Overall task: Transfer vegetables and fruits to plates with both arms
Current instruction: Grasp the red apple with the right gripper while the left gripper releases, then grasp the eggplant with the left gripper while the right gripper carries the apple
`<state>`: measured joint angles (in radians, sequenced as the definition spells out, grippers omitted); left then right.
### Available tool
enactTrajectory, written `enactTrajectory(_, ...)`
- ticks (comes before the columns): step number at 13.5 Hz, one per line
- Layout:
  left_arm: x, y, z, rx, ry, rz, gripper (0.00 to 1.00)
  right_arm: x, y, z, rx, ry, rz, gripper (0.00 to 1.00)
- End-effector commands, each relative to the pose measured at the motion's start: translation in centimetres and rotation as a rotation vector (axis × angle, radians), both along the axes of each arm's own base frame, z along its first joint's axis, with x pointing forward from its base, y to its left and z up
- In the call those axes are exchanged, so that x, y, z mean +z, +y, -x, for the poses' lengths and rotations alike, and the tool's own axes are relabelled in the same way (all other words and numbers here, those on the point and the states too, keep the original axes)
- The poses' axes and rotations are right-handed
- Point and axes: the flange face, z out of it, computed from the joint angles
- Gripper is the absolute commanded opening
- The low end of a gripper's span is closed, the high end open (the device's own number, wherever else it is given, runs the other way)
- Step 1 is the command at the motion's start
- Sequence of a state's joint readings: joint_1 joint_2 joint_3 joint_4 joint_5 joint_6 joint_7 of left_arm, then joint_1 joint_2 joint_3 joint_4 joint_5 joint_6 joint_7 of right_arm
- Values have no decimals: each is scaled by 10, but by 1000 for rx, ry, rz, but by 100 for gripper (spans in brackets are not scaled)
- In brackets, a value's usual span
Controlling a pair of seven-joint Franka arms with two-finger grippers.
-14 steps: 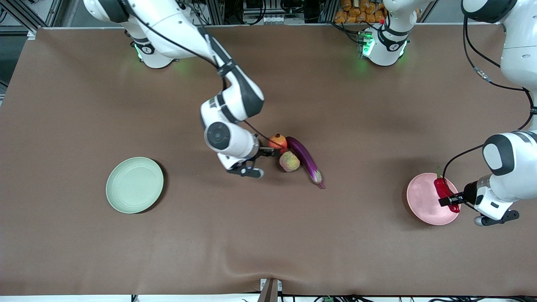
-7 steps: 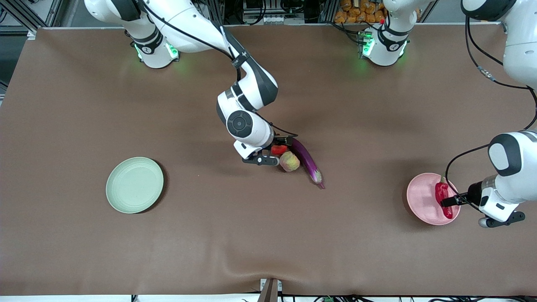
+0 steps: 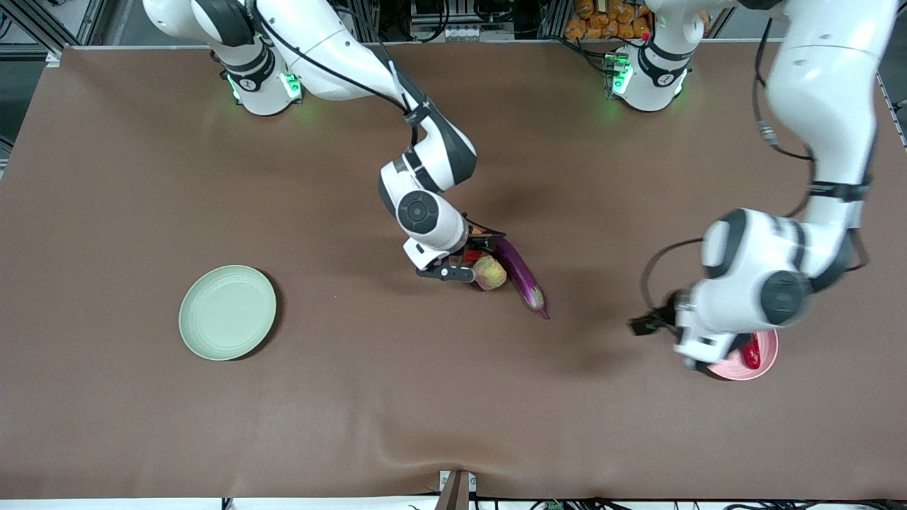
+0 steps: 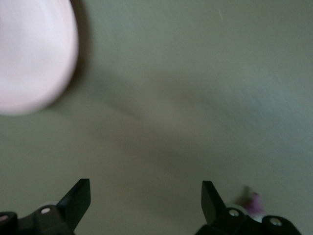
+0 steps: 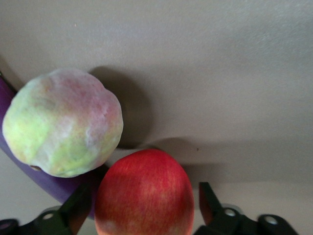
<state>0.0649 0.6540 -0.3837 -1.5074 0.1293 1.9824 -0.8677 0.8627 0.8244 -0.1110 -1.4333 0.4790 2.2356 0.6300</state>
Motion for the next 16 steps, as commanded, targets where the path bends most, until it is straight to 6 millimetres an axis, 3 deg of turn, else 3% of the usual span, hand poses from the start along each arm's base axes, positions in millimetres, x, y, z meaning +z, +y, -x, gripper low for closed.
enactTrajectory(1, -22, -58, 19, 107, 4, -21, 100, 13, 2, -4, 4, -15, 30, 10)
enactTrajectory(3, -46, -105, 43, 160, -35, -2, 100, 40, -16, -17, 20, 69, 65, 0)
enactTrajectory(5, -65, -132, 66, 180, -51, 11, 99, 80, -35, -33, 30, 133, 94, 0)
enactTrajectory(6, -73, -145, 78, 197, -55, 15, 95, 100, -57, -47, 6, 142, 106, 0)
enactTrajectory(8, -84, -166, 96, 246, -70, 28, 93, 137, -119, -82, 6, 135, 102, 0)
enactTrajectory(10, -90, -180, 107, 248, -81, 42, 92, 157, -200, -116, 26, 157, 89, 0)
enactTrajectory(11, -97, -189, 119, 245, -74, 37, 85, 157, -246, -130, -21, 178, 125, 0)
enactTrajectory(14, -117, -190, 140, 225, -69, 32, 51, 145, -357, -155, 39, 177, 189, 0)
enactTrajectory(15, -119, -192, 143, 225, -77, 41, 33, 133, -403, -159, 61, 189, 186, 0)
enactTrajectory(16, -115, -194, 145, 218, -80, 39, 0, 123, -446, -163, 82, 191, 170, 0)
